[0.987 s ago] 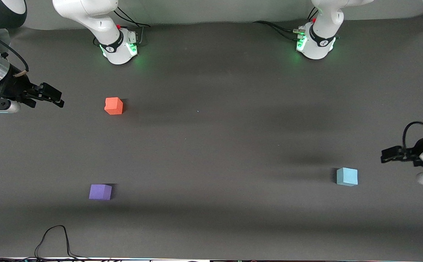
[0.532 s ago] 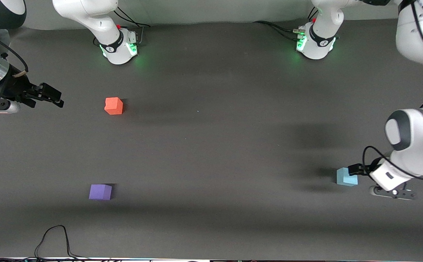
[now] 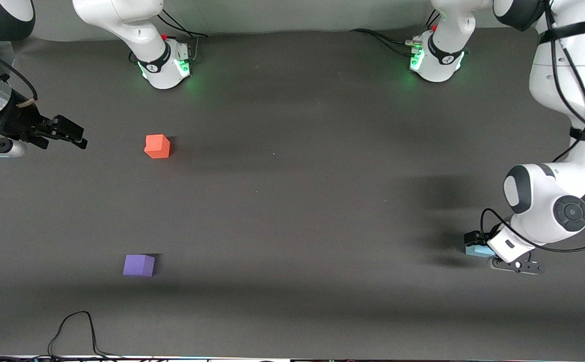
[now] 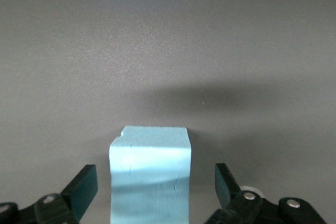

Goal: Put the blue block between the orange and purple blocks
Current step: 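Reach the left gripper down over the light blue block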

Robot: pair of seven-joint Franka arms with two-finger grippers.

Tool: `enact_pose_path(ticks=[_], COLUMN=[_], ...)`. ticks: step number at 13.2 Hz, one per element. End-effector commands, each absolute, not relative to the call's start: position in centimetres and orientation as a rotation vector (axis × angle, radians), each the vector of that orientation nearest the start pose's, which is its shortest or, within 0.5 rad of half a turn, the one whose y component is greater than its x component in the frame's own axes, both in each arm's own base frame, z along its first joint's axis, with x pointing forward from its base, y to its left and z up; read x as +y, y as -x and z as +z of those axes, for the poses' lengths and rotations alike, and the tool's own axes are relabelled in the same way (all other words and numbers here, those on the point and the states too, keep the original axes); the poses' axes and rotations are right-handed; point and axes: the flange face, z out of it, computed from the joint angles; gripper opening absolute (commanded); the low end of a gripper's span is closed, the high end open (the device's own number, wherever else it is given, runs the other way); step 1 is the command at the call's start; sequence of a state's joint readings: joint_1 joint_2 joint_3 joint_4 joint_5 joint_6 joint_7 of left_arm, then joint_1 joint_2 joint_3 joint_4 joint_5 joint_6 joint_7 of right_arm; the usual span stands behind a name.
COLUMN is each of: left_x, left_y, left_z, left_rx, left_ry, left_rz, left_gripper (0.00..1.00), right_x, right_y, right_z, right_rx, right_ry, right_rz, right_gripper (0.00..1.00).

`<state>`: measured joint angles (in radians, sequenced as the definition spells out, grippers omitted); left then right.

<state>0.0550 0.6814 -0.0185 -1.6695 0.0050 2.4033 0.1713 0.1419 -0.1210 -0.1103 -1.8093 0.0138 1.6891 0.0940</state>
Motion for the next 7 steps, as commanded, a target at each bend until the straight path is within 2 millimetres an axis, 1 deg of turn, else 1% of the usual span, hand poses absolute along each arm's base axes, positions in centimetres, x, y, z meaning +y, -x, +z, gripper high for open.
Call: enact_pose_path(ticks=[1,2,3,5,6,7], left_x=[2.65,2.65,2.65,2.86,2.86,2.86], left_y=[-68.60,-68.58,-68.58,-68.56,-68.56,-68.54], left_z=[20.08,19.98,19.98,19.96,19.96,19.95], left_rx=[0.241,0.241,0.241,0.229,0.224,0.224], left_ry=[3.126,3.126,3.126,3.127,3.128,3.128], left_rz=[-0.091,-0.089,-0.089,-0.087,-0.087,-0.084], left_gripper=[1.00,1.00,0.92,0.55,0.44,0.41], right_x=[1.24,1.25,1.25,1.25,1.25,1.25], right_y=[-52.44,-52.43,-52.43,-52.43,-52.43,-52.43], right_z=[58.93,58.85,58.85,58.85,58.85,58.85], right_rx=[0.070,0.070,0.070,0.070,0.070,0.070], right_ry=[3.119,3.117,3.117,3.117,3.117,3.117], right_rz=[0.003,0.005,0.005,0.005,0.005,0.005], right_gripper=[1.00,1.00,1.00,1.00,1.00,1.00])
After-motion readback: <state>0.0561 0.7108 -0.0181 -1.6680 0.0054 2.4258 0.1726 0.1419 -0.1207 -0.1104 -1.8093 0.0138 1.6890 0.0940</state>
